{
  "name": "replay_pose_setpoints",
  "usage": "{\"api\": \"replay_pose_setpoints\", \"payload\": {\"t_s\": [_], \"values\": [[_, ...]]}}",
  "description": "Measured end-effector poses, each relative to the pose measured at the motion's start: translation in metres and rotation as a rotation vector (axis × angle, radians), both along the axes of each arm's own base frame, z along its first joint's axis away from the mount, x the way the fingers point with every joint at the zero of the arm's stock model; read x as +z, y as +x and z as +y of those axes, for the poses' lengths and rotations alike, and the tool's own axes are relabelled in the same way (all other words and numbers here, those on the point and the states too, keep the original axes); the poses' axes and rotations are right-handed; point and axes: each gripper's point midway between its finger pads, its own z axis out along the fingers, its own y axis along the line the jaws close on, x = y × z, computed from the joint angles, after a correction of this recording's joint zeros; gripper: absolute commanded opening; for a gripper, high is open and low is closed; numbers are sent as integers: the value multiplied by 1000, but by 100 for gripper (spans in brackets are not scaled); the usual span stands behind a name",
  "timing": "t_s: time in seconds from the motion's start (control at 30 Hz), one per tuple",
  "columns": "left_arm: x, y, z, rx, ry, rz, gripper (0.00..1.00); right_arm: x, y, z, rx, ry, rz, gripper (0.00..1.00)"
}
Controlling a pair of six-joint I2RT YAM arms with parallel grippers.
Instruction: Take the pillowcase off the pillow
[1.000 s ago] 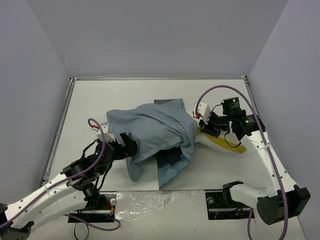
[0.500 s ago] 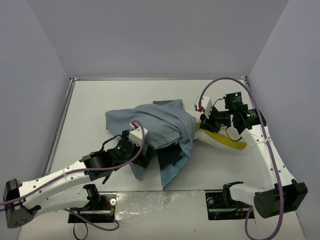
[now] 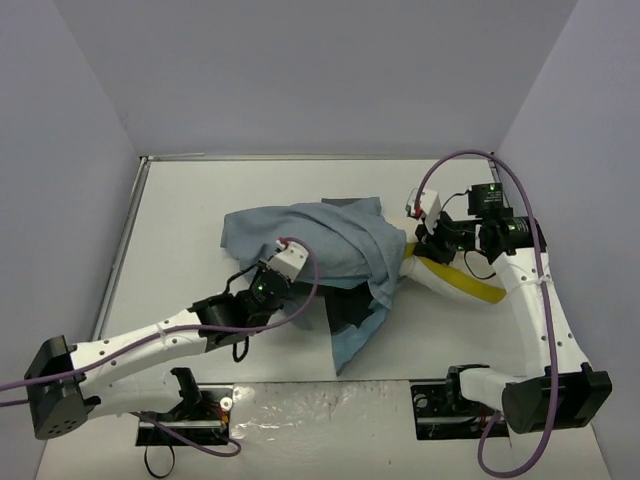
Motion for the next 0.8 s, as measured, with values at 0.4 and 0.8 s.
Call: {"api": "replay_pose_setpoints", "payload": {"t_s": [0.4, 0.8], "values": [[74, 68, 108, 351, -270, -128, 2, 40, 8, -36, -63, 28, -65, 0], [160, 92, 257, 732, -394, -309, 2, 71, 33, -129, -301, 47, -151, 0]]}}
